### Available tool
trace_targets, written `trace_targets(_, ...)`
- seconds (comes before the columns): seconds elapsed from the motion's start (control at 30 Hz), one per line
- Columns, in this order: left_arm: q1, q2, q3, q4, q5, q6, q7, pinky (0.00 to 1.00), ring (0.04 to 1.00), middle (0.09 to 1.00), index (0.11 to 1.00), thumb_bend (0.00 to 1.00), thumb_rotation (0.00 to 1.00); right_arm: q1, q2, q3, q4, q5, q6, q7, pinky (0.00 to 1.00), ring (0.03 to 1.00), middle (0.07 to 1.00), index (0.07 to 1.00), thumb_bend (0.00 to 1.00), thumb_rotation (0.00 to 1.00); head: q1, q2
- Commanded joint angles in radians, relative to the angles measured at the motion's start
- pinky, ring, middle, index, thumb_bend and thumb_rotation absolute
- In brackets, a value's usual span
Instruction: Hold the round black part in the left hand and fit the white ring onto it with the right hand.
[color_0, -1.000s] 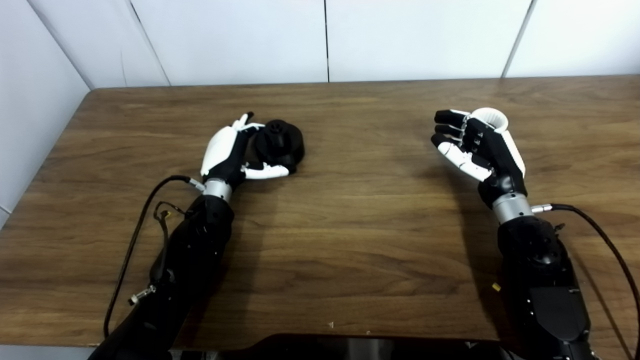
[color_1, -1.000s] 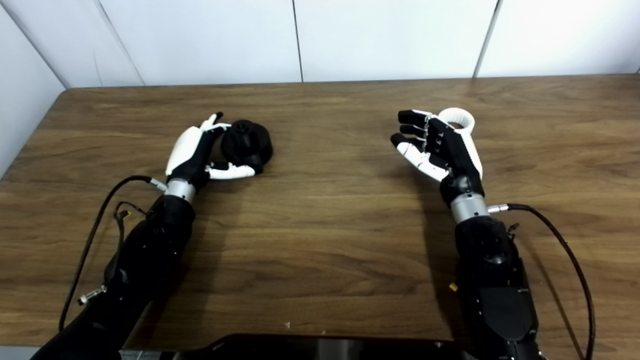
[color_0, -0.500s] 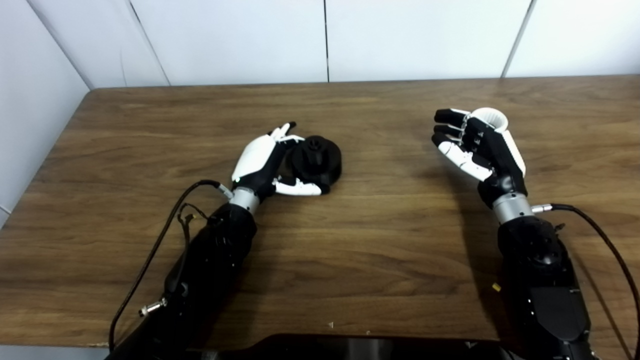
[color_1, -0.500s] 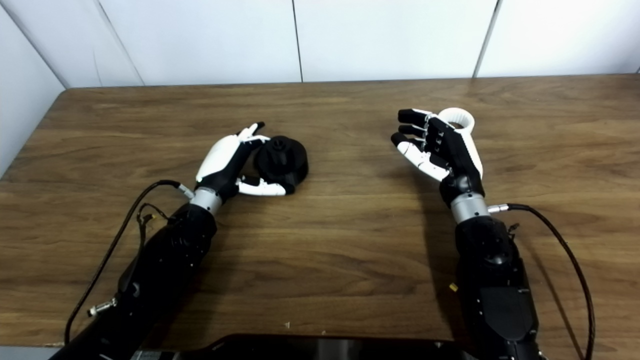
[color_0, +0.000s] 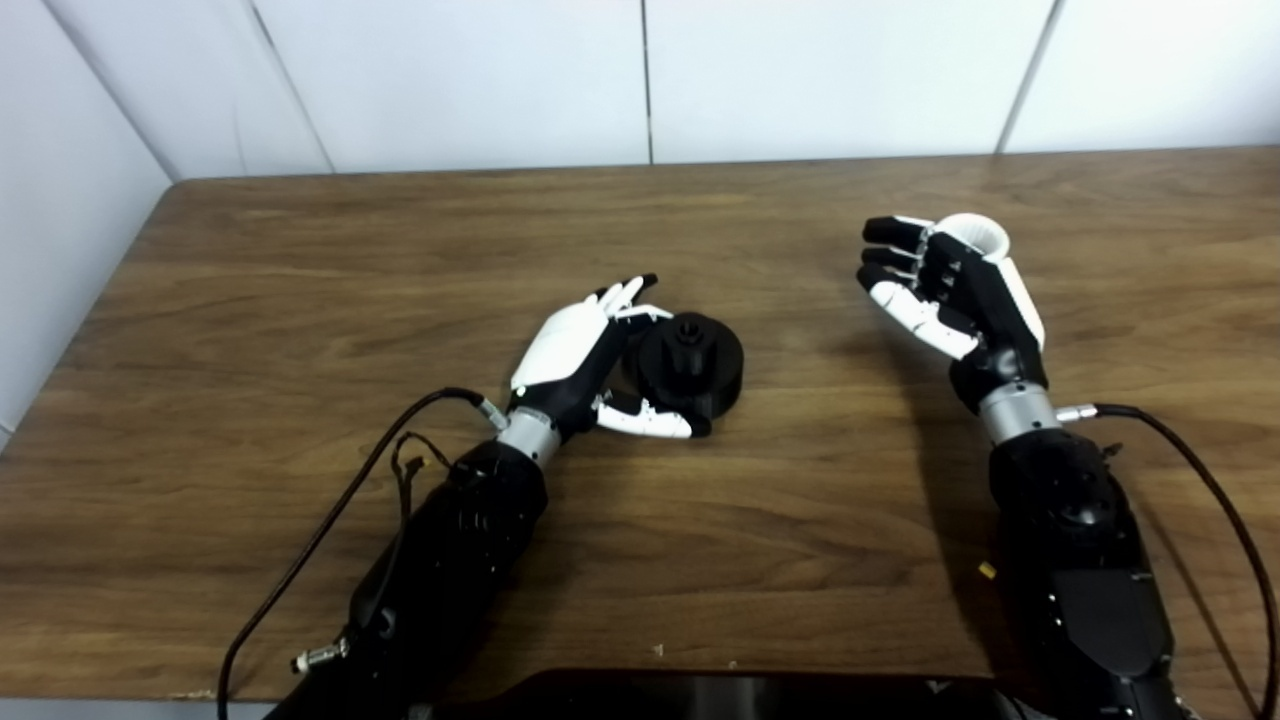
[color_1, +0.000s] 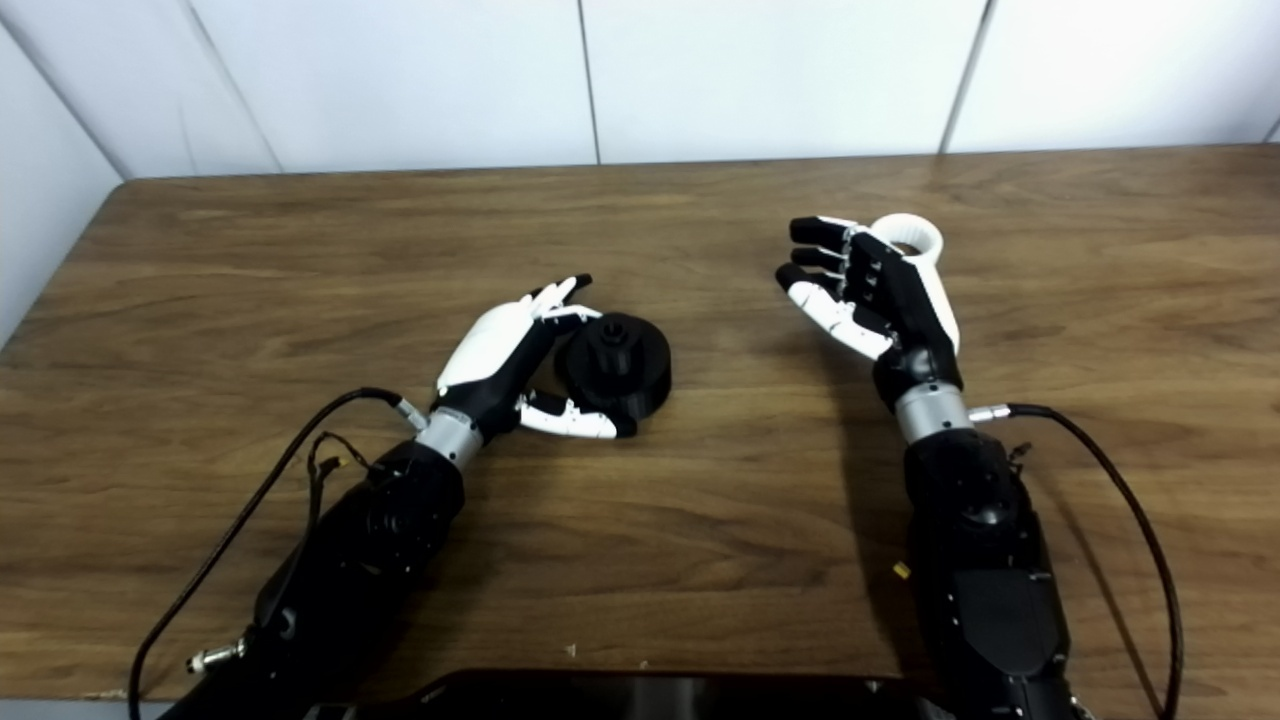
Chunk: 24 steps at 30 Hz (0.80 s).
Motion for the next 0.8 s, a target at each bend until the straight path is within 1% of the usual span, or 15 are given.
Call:
trace_targets(0.0, 0.003, -0.002, -0.025, -0.024, 0.024, -0.023, -0.043, 1.00, 1.000, 1.000, 0.685, 1.00, 0.42, -0.046, 0.003, -0.007, -0.029, 0.002, -0.031, -0.008, 0.68, 0.745, 0.760, 0.698, 0.59, 0.31, 0.001, 0.001)
trace_targets(0.07, 0.005, -0.003, -0.033, -0.029, 0.030, -0.034, -0.050, 1.00, 1.000, 1.000, 0.681, 1.00, 0.41, -0.046, 0.002, -0.009, -0.030, 0.008, -0.028, -0.006, 0.68, 0.749, 0.763, 0.701, 0.58, 0.31, 0.001, 0.002)
trace_targets(0.13, 0.008, -0.004, -0.041, -0.036, 0.032, -0.039, -0.058, 1.00, 1.000, 1.000, 0.677, 1.00, 0.39, -0.045, 0.002, -0.009, -0.033, 0.011, -0.026, -0.005, 0.69, 0.751, 0.766, 0.701, 0.57, 0.30, 0.001, 0.002)
trace_targets(0.27, 0.017, -0.012, -0.053, -0.059, 0.031, -0.025, -0.081, 1.00, 1.000, 1.000, 0.672, 1.00, 0.35, -0.045, 0.004, -0.009, -0.033, 0.013, -0.026, -0.004, 0.69, 0.755, 0.768, 0.699, 0.57, 0.30, -0.002, 0.002)
trace_targets(0.37, 0.024, -0.017, -0.057, -0.070, 0.029, -0.021, -0.094, 1.00, 1.000, 1.000, 0.676, 1.00, 0.35, -0.045, 0.005, -0.008, -0.032, 0.006, -0.027, -0.009, 0.69, 0.751, 0.762, 0.697, 0.58, 0.30, -0.002, 0.000)
trace_targets(0.53, 0.031, -0.021, -0.058, -0.080, 0.027, -0.035, -0.102, 1.00, 1.000, 1.000, 0.673, 1.00, 0.37, -0.040, 0.006, -0.008, -0.037, 0.009, -0.022, -0.006, 0.69, 0.757, 0.767, 0.703, 0.57, 0.30, -0.005, 0.001)
trace_targets(0.63, 0.037, -0.019, -0.056, -0.093, 0.022, -0.033, -0.110, 1.00, 1.000, 1.000, 0.671, 1.00, 0.38, -0.038, 0.010, -0.007, -0.040, 0.008, -0.021, -0.009, 0.69, 0.755, 0.766, 0.704, 0.58, 0.30, -0.037, 0.000)
trace_targets(0.77, 0.043, -0.008, -0.050, -0.108, 0.016, -0.028, -0.126, 1.00, 1.000, 1.000, 0.673, 1.00, 0.37, -0.036, 0.015, 0.004, -0.040, -0.022, -0.027, -0.022, 0.65, 0.733, 0.755, 0.706, 0.58, 0.30, -0.103, -0.006)
